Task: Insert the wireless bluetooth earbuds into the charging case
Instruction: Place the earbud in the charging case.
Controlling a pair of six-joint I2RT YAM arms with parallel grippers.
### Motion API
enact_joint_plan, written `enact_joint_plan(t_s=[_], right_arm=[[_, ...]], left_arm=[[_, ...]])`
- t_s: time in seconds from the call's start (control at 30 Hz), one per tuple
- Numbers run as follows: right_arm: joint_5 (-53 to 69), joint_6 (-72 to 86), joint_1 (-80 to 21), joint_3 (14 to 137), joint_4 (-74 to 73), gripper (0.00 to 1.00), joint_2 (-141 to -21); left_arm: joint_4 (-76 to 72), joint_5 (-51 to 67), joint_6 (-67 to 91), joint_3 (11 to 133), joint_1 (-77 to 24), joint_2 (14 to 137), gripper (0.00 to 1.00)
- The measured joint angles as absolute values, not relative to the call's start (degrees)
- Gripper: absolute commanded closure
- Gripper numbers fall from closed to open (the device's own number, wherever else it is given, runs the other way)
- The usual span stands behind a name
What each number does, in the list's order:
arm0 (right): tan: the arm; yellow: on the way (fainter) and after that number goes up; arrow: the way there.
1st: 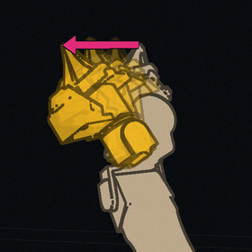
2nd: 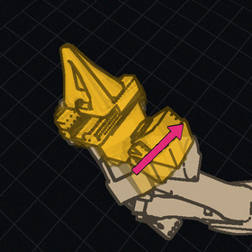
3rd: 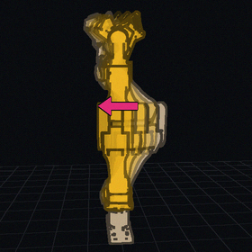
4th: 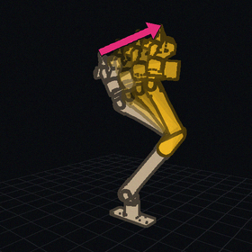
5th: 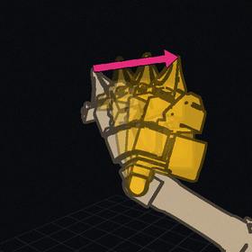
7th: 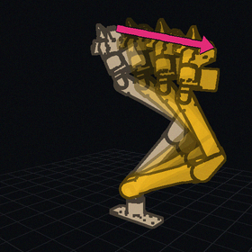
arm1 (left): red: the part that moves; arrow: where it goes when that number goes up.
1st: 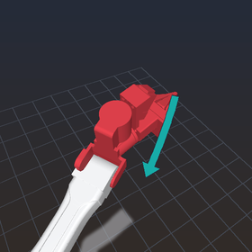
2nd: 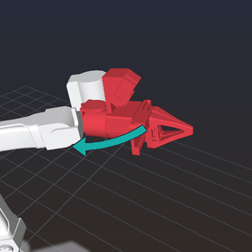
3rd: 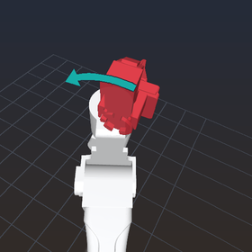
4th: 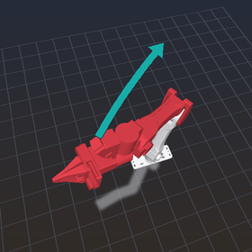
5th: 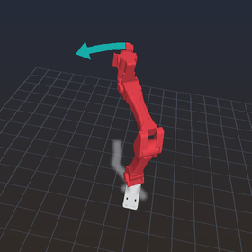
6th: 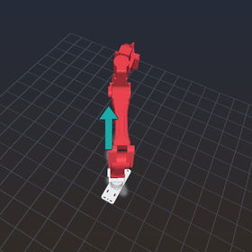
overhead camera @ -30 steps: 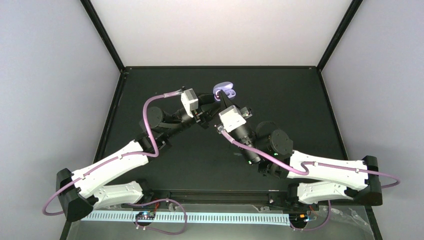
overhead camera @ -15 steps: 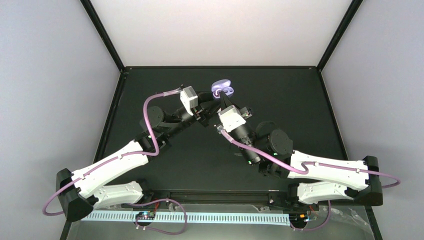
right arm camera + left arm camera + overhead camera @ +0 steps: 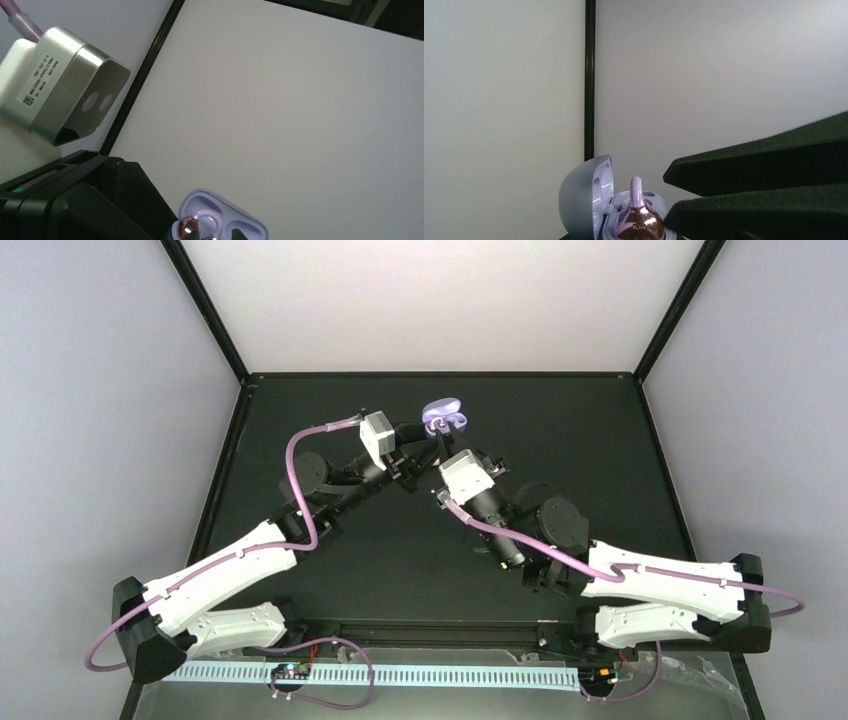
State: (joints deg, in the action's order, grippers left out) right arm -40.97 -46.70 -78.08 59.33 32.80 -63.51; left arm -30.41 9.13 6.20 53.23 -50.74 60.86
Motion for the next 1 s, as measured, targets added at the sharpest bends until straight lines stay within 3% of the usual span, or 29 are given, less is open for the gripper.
enact_joint_plan(t_s=[0.37, 0.53, 0.63, 1.0], right_arm=[[-41.2, -32.2, -78.1, 73.4, 12.4, 0.39, -57.1], [-38.8, -23.7, -78.0, 80.2, -3.0, 0.2, -52.6], [-37.2, -19.3, -78.0, 83.2, -12.4, 0.03, -50.4], [-28.0, -9.5, -78.0, 85.1, -30.7, 0.0, -49.5]], left_arm=[[-30.1, 11.0, 6.1, 51.8, -50.7, 58.7, 0.98], [-28.9, 18.4, 4.9, 49.6, -50.7, 54.6, 0.98], [-27.2, 24.3, 4.4, 49.2, -50.7, 52.5, 0.99], [-23.4, 37.7, 4.5, 48.5, -50.7, 51.0, 0.98]])
